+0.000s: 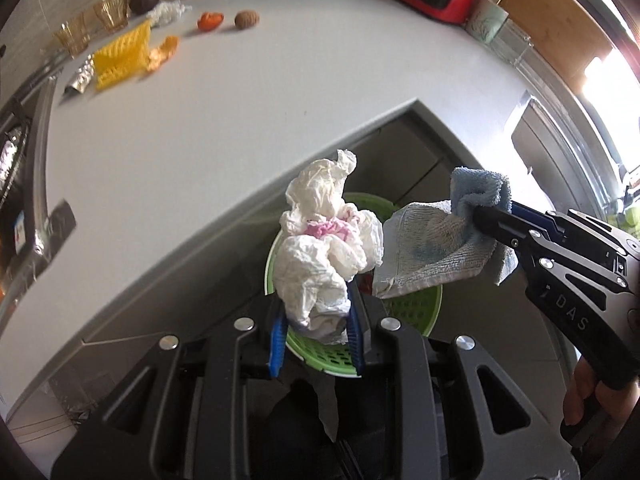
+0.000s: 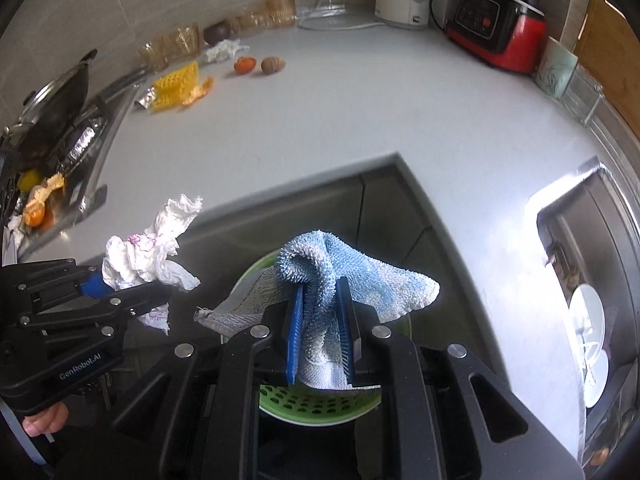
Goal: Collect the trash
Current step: 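Carry the tissue and towel over the green basket with both grippers, then open both grippers to drop the towel and tissue into the basket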
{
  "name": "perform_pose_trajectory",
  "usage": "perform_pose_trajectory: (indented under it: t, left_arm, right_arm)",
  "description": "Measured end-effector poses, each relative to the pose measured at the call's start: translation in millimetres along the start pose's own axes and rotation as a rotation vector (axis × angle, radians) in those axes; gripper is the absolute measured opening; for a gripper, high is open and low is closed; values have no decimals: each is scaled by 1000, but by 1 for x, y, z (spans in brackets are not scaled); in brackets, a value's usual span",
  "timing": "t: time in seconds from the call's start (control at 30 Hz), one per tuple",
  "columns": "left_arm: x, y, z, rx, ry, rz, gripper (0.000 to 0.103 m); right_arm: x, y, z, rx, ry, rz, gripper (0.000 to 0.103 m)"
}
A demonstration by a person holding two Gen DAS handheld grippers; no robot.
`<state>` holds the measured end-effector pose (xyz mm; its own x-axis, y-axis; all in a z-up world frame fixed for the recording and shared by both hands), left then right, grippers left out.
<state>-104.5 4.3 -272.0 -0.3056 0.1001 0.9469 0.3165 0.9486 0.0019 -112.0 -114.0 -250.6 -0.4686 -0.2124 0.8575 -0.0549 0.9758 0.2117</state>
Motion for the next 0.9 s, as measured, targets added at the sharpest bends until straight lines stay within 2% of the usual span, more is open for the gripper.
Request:
perform_pose_trajectory:
  t: [0.2,0.3,0.37,0.43,0.67,0.9]
  left_arm:
    - [-2,4,7,-9,8,0,25]
    - [-1,5,7,-9,8,-1,25]
    - [-2,4,6,-11,9,-1,25]
    - [-3,4,5,-13,10,-4,25]
    - [-9,-3,1,-20,25,-3,25]
    - [-25,-30,3,-85,75,32,25]
  right_arm:
    - [-7,-3,12,-8,18,19,19]
    - [-16,-4,17,-14,36,15,32]
    - [-22,-6,20,-30,52,19,53]
    - [-22,-9,20,-45,50,25,64]
    - [-4,-22,10,-55,16,78,86]
    - [23,-48,-4,-100,-38,114,93]
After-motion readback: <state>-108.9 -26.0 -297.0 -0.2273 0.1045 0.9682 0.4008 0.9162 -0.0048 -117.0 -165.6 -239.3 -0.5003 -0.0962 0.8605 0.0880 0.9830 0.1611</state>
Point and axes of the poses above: each gripper's, at about its wrist camera, not at the fingertips, and x roughly against the way its jaws point, y to its left, z to its underside, the point moved 10 cm from there along -x, roughly the way its jaws point, and after that the axes turned 10 degrees about -z, right-handed, at the moved point
